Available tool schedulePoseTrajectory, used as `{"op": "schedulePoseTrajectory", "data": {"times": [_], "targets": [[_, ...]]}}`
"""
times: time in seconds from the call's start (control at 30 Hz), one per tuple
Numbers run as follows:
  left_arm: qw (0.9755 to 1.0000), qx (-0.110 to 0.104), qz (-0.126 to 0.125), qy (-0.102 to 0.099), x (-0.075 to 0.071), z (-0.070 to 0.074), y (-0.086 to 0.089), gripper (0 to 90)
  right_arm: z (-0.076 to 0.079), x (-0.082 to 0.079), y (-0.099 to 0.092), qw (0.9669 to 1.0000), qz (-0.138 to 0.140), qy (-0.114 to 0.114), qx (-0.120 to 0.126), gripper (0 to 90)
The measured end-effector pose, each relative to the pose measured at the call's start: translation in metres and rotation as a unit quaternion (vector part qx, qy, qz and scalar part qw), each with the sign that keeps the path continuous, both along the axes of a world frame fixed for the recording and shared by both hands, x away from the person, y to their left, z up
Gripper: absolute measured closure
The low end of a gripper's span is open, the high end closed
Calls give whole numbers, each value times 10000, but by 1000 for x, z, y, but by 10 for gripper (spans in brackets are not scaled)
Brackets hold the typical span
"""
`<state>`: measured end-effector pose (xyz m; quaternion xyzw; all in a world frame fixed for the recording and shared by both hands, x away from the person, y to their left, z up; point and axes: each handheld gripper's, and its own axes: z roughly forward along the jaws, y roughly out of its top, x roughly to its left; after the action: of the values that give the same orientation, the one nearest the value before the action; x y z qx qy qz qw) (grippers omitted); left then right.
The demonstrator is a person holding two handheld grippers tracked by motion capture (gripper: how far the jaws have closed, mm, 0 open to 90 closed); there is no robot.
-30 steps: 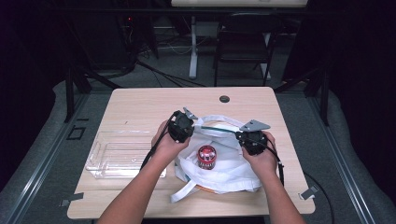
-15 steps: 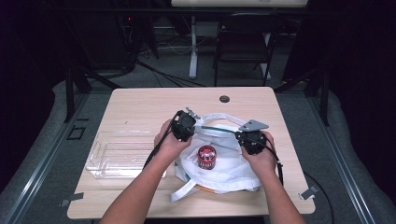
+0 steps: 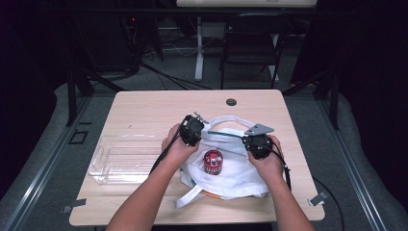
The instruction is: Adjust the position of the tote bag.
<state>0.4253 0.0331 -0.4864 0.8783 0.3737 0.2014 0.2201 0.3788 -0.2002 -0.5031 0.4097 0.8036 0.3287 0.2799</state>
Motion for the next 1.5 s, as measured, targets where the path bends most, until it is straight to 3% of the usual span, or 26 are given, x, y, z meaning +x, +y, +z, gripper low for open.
{"op": "schedulePoseTrajectory", "data": {"times": [0.73,1.5], "targets": [[9997,185,13,164,4,-16,-4,875,-4,3,2,9996,78,243,-120,890],[9991,301,-46,285,6,-21,-6,872,-9,5,3,9991,58,385,-194,889]]}}
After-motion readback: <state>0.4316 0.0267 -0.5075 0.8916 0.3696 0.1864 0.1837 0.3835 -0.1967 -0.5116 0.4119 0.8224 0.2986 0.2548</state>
